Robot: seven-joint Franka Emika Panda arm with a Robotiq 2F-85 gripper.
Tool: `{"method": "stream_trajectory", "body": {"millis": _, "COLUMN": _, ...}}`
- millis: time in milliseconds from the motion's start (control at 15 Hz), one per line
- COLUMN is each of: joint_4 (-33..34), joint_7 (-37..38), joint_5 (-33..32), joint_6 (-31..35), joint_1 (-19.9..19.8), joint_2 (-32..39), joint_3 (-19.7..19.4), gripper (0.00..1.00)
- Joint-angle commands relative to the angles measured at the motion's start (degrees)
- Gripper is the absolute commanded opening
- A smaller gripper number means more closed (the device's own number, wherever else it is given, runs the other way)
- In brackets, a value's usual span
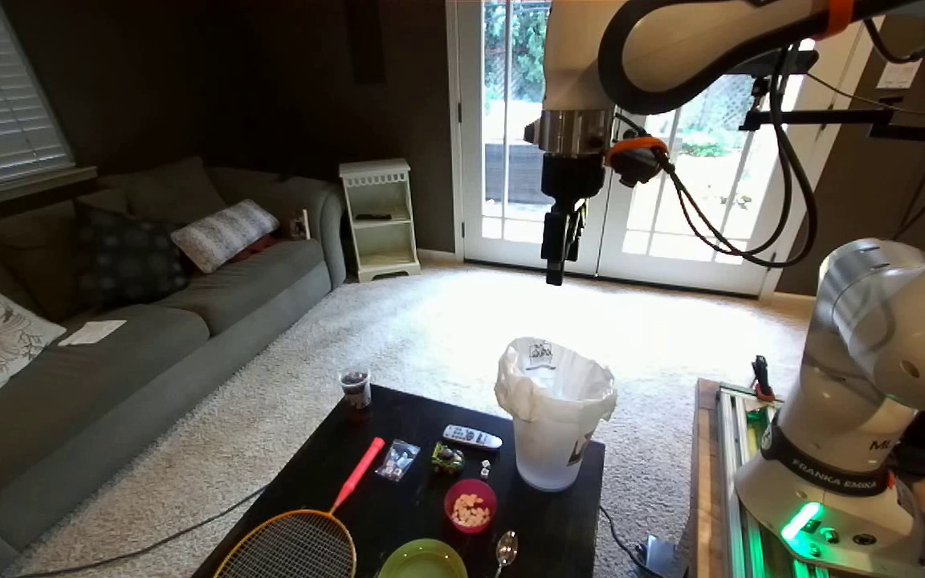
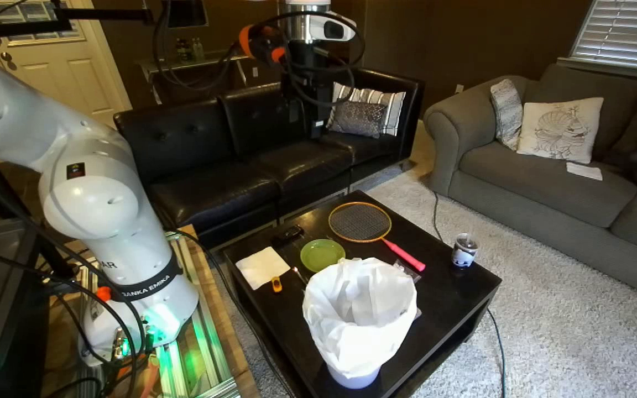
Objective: Turn the small orange object on the table
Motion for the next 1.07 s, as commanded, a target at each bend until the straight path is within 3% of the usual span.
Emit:
{"method": "stream_trajectory", "body": {"millis": 0, "joint_4": 0.11, "joint_7": -0.17, "joint_5": 0.16, "joint_6": -0.14, "joint_1": -0.34, "joint_2": 0.03, "joint_3": 0.28, "gripper": 1.0}}
{"method": "stream_trajectory", "body": {"millis": 800, "joint_4": 0.11, "joint_7": -0.17, "joint_5": 0.16, "joint_6": -0.14, "joint_1": -0.34, "joint_2": 0.03, "joint_3": 0.28, "gripper": 1.0}}
{"method": "stream_trajectory", "body": {"millis": 1000, "joint_4": -2.69, "joint_7": -0.85, "joint_5": 1.35, "joint_6": 0.12, "joint_1": 1.31, "joint_2": 1.48, "joint_3": 1.11, "gripper": 1.0}}
